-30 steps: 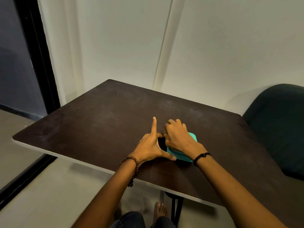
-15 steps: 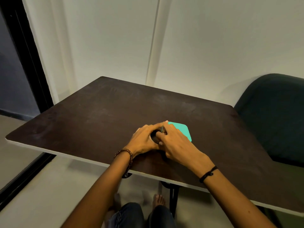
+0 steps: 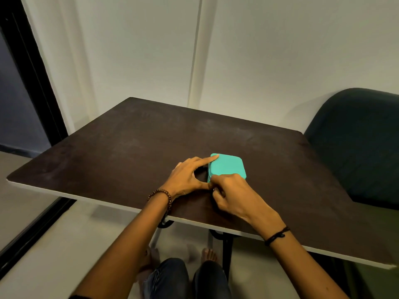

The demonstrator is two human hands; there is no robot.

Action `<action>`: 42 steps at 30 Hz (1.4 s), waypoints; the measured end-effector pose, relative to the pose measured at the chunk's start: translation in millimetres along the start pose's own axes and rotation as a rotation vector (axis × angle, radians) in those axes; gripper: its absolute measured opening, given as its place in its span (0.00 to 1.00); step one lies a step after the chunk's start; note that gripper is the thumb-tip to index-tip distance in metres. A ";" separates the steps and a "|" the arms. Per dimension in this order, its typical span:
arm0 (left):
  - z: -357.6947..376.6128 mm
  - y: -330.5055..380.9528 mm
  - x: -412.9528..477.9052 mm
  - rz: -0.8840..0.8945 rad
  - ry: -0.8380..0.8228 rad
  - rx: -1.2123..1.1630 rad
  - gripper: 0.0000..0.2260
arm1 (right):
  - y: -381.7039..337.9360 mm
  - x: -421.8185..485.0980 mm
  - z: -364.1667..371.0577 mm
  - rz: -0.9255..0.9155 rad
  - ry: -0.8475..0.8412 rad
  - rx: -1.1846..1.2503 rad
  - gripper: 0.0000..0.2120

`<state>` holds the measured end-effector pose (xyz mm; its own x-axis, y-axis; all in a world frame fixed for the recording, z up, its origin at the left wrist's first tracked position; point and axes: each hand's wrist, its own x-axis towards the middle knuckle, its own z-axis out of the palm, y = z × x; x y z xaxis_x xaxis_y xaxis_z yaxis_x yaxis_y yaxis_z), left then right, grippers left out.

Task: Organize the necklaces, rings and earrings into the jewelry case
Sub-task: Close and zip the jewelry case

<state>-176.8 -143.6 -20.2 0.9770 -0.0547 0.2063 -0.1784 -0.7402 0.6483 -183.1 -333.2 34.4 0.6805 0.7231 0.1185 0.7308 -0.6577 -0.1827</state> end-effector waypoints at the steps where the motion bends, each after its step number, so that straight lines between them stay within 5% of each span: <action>1: 0.3 -0.9 0.4 0.002 -0.007 -0.003 0.37 | 1.4 -1.1 0.9 0.040 0.018 0.055 0.07; 13: -0.7 1.2 2.4 -0.019 -0.005 -0.061 0.40 | 15.6 -10.0 12.1 0.360 0.257 0.553 0.04; 24: -0.7 3.1 4.8 -0.097 -0.034 -0.111 0.44 | 67.7 -43.0 -14.5 0.464 0.284 0.578 0.04; 42: 0.6 2.9 3.7 -0.097 -0.042 -0.134 0.42 | 121.0 45.9 -7.3 0.335 0.353 0.392 0.03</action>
<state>-173.7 -146.4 -18.0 0.9939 -0.0173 0.1089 -0.0941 -0.6479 0.7559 -63.1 -381.1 24.9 0.8950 0.3337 0.2960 0.4460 -0.6623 -0.6021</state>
